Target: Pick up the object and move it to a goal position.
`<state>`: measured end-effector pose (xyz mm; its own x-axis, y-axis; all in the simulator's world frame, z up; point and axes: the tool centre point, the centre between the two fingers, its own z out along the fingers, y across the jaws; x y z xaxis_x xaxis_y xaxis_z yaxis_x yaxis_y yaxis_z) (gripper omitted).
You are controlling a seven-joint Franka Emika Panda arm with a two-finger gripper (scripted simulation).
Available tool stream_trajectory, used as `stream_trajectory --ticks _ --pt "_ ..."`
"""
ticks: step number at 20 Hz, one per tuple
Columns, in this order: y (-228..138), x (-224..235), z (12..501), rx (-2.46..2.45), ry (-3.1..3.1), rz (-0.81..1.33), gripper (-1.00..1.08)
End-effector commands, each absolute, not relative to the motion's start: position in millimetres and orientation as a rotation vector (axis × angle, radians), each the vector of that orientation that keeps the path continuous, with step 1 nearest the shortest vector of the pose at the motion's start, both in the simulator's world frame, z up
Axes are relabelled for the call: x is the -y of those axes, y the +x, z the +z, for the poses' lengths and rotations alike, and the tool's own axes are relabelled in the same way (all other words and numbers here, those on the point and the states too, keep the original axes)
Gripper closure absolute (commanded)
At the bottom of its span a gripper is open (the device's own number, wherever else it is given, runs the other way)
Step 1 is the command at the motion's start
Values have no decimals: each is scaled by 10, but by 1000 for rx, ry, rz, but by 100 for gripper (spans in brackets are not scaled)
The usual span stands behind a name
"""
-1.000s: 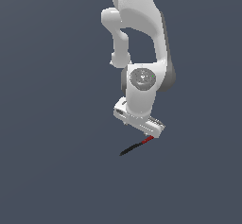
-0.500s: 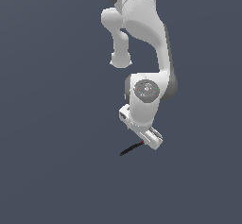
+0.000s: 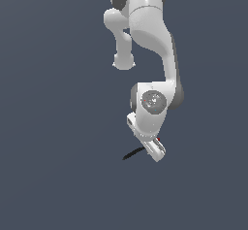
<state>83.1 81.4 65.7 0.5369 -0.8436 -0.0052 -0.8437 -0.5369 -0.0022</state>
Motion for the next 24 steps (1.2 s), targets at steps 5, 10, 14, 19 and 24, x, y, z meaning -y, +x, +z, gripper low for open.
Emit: stream_trajectory --ticks 5,10,14,19,24 --pt "869 -840 591 -1597 -2705 1 -92" --pt "871 -844 582 -1605 -2701 1 -92" --pt "870 -844 520 -1606 -2700 1 -92" --pt "863 -841 273 -1609 -2698 1 -92" --pt "861 -842 87 -1611 -2697 0 -92"
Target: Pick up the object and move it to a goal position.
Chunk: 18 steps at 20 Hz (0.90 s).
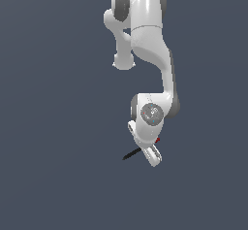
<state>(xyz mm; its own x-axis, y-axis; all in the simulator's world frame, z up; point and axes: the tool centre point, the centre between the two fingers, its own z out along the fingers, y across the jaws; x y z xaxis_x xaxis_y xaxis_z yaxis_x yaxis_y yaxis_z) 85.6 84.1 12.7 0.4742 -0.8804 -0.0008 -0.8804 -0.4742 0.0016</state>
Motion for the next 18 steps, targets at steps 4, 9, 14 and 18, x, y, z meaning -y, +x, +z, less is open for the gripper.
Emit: stream_trajectory --ticks 4,9,14,18 --pt "874 -843 79 1611 2697 0 -92" --pt "874 -843 79 1611 2697 0 108" --pt "874 -843 79 1611 2697 0 108" --pt "875 -828 115 1612 2698 2 108"
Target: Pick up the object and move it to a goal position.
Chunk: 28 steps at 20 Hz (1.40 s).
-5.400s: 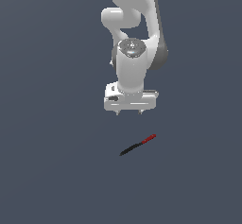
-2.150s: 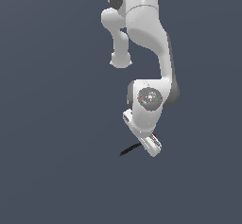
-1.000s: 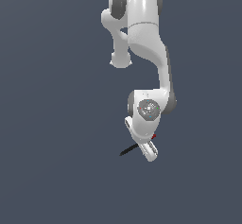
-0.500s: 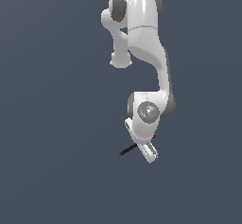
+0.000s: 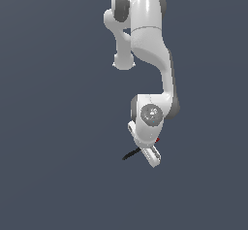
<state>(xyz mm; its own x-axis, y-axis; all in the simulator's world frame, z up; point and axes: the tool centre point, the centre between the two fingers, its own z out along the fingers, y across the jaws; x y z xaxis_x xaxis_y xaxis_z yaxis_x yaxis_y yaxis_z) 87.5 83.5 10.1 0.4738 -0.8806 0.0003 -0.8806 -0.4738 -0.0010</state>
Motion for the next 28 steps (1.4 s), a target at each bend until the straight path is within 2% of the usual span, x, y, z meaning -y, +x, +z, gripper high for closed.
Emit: stream_trajectory --ticks 1,12,28 --pt "871 -817 129 -1611 -2696 -2 108" --pt "741 -453 586 -1611 -2695 -1 108" --pt "353 707 2053 -1611 -2694 1 108"
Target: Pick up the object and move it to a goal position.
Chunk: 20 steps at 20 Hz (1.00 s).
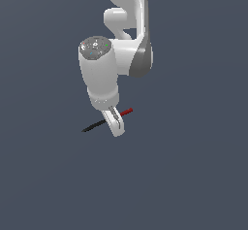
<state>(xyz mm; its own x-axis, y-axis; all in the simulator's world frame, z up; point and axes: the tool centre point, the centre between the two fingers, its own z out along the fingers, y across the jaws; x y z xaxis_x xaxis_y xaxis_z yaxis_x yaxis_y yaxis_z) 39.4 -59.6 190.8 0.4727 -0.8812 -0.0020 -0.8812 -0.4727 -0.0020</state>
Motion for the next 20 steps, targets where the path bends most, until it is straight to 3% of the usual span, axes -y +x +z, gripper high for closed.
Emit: stream_trajectory --ticks 1,11,20 --pt "331 780 2145 -1611 -2694 1 108" --pt "168 1402 2933 -1612 -2695 1 108" --pt "140 1588 3169 -1611 -2697 0 108"
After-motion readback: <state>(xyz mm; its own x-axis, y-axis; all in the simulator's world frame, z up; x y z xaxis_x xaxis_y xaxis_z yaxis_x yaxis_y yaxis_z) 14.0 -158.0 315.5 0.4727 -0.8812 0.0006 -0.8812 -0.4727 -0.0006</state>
